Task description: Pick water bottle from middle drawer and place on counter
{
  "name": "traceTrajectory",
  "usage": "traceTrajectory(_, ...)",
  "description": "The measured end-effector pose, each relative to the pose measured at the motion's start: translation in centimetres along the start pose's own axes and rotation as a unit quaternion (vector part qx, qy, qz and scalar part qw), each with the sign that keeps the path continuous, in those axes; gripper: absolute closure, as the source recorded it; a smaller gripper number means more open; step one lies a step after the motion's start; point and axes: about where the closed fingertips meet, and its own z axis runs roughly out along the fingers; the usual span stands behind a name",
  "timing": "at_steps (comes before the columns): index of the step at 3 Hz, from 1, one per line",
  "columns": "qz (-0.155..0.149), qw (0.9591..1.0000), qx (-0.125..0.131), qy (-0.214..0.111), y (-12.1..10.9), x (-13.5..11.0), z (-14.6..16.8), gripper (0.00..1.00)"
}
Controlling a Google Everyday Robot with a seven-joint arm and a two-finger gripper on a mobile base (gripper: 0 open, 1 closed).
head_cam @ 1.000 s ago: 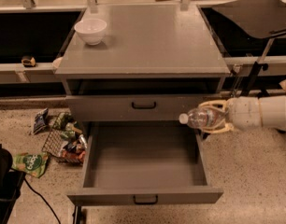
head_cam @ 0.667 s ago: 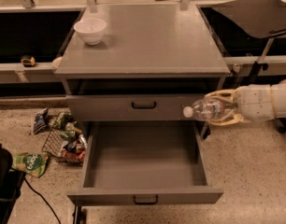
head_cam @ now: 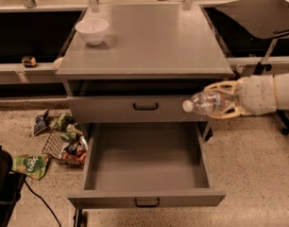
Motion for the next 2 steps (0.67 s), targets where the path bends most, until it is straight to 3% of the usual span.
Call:
traceTrajectory(1,-0.066,0.9975,0.024,-0.004,-6.4,-1.6,-1.2,1.0)
traceTrajectory(2,-0.135,0.9879,0.074,-0.015,-14.5,-3.8,-1.9,1.0)
